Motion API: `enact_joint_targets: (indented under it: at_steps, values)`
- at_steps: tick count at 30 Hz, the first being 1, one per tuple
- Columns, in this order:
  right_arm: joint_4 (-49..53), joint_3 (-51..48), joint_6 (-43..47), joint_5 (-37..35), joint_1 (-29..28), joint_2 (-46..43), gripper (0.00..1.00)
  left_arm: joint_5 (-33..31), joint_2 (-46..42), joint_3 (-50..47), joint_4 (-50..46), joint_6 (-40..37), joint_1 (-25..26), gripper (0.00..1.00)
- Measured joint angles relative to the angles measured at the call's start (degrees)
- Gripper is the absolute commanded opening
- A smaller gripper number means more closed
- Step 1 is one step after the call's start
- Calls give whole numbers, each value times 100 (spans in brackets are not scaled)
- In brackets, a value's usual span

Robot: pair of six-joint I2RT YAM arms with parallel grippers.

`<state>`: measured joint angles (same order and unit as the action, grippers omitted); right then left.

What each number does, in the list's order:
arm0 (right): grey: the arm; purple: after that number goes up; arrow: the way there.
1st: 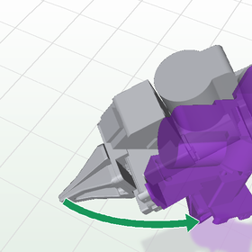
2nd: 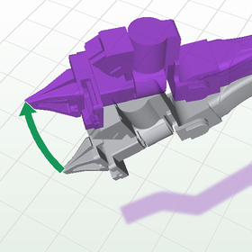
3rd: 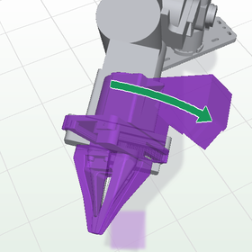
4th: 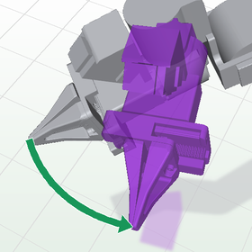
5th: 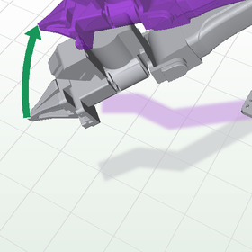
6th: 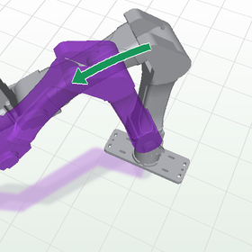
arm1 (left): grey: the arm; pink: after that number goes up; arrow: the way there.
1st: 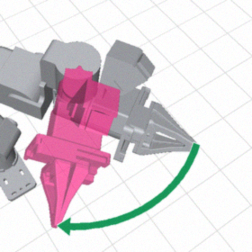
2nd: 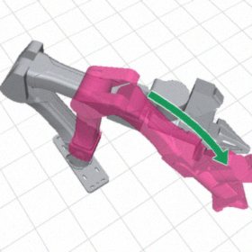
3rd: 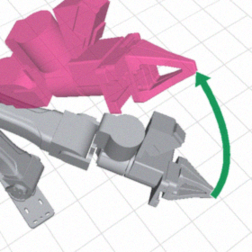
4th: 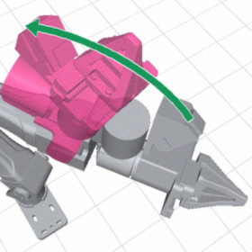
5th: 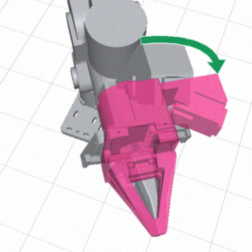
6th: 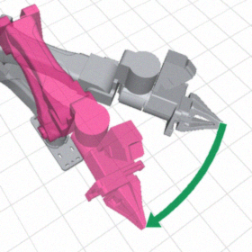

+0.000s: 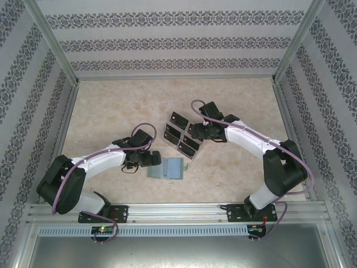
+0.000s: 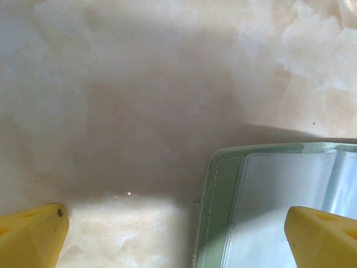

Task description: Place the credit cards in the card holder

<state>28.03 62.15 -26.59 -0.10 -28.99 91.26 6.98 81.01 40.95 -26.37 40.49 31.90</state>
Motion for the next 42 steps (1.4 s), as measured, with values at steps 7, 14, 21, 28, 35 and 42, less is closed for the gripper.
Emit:
enact_joint_targets:
  at_steps: [7, 14, 21, 28, 35, 42]
  values:
    - [-227, 76, -4, 111, 0, 243, 72, 2, 15, 0, 4, 2, 0, 100]
    - [-363, 79, -76, -149, 42, 262, 71, 2, 17, 0, 4, 2, 0, 100]
    - [-378, -74, -177, -636, 452, 90, 71, 2, 15, -2, 7, 2, 0, 100]
    - [-352, -201, -192, -831, 1034, -26, 71, 2, 15, -4, 9, 2, 0, 100]
    - [-321, -251, -146, -798, 1427, -212, 71, 2, 17, -4, 17, 2, 0, 100]
    - [-199, -267, -136, -365, 1025, -1235, 70, 4, 15, -4, 22, 4, 0, 100]
